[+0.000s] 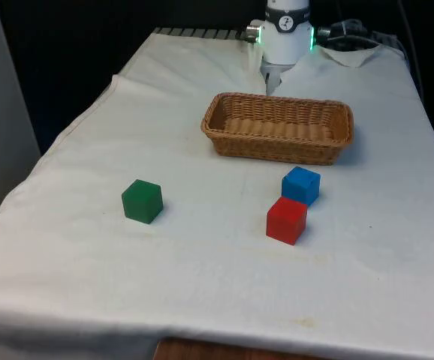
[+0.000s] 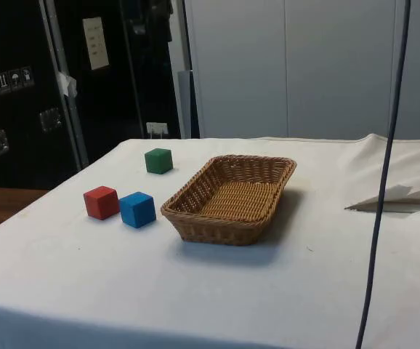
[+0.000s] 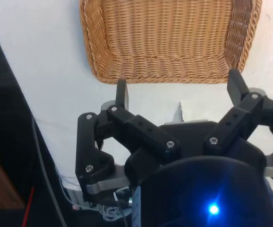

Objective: Pick up exactly two blocks and place them into the basket.

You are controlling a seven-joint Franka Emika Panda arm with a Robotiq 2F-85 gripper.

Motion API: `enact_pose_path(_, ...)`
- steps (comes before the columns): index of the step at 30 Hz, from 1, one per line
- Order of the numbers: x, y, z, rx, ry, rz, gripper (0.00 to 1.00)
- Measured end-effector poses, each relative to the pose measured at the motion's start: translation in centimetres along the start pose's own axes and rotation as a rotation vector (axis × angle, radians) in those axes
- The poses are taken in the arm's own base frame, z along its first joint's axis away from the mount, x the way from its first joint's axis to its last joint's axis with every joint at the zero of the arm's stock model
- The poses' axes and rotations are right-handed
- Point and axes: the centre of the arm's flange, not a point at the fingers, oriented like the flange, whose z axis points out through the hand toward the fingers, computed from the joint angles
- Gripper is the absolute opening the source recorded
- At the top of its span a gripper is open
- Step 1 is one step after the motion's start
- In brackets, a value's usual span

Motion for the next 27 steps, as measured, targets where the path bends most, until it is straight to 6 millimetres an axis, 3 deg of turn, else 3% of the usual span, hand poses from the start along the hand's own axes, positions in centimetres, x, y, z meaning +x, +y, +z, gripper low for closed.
enact_pose_path(6,0.8,-0.3,1.0,-0.001,-0.004,0.001,1.0)
enact_pose_path(14,2.3,-1.0,4.1,0.003,-0.004,0.003,1.0)
enact_pose_path(27,2.4,-1.5,8.8,-0.002,0.003,0.022,1.0)
